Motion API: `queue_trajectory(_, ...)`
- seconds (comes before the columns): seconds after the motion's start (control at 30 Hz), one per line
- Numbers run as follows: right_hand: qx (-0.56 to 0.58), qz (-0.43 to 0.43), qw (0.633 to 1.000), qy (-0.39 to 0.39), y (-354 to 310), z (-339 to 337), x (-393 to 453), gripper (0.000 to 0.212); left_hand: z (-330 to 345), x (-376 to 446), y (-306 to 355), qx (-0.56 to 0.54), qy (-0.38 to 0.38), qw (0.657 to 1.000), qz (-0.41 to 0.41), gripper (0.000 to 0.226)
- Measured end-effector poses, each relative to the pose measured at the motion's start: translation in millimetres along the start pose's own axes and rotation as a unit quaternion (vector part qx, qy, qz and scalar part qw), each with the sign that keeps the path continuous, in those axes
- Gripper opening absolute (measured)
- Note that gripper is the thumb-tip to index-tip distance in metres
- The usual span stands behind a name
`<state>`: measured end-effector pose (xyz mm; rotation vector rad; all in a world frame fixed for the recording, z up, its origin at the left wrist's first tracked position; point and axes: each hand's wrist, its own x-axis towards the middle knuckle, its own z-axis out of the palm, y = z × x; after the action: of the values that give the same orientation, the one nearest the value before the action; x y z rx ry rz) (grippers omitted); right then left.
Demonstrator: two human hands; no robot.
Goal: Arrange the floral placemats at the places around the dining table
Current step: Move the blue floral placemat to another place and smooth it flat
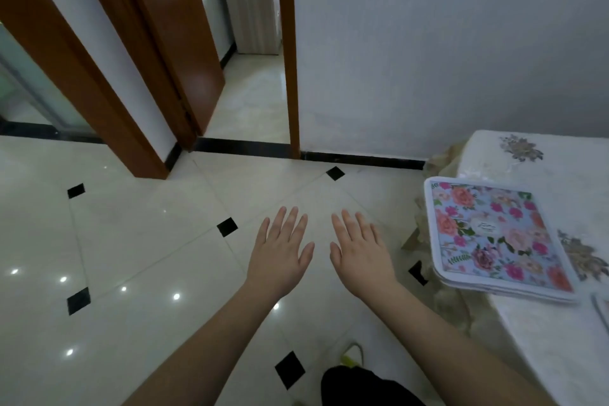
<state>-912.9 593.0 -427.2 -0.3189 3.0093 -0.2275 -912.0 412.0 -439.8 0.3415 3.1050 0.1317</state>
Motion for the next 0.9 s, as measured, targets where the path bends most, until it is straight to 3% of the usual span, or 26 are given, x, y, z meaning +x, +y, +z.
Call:
queue_trajectory(0.5,0.032,0.148,0.988,0.01,178,-9,119,0.06,22,229,83,0.047,-0.033,0.991,0.124,0.067)
queue_trajectory(0.77,0.056,0.236,0.97,-0.017,232,-1,127,0.061,33,304,137,0.043,-0.046,0.974,0.217,0.064)
queue_trajectory(0.9,0.051,0.294,0.954,0.033,252,0,122,0.058,42,332,165,0.045,-0.07,0.954,0.289,0.063)
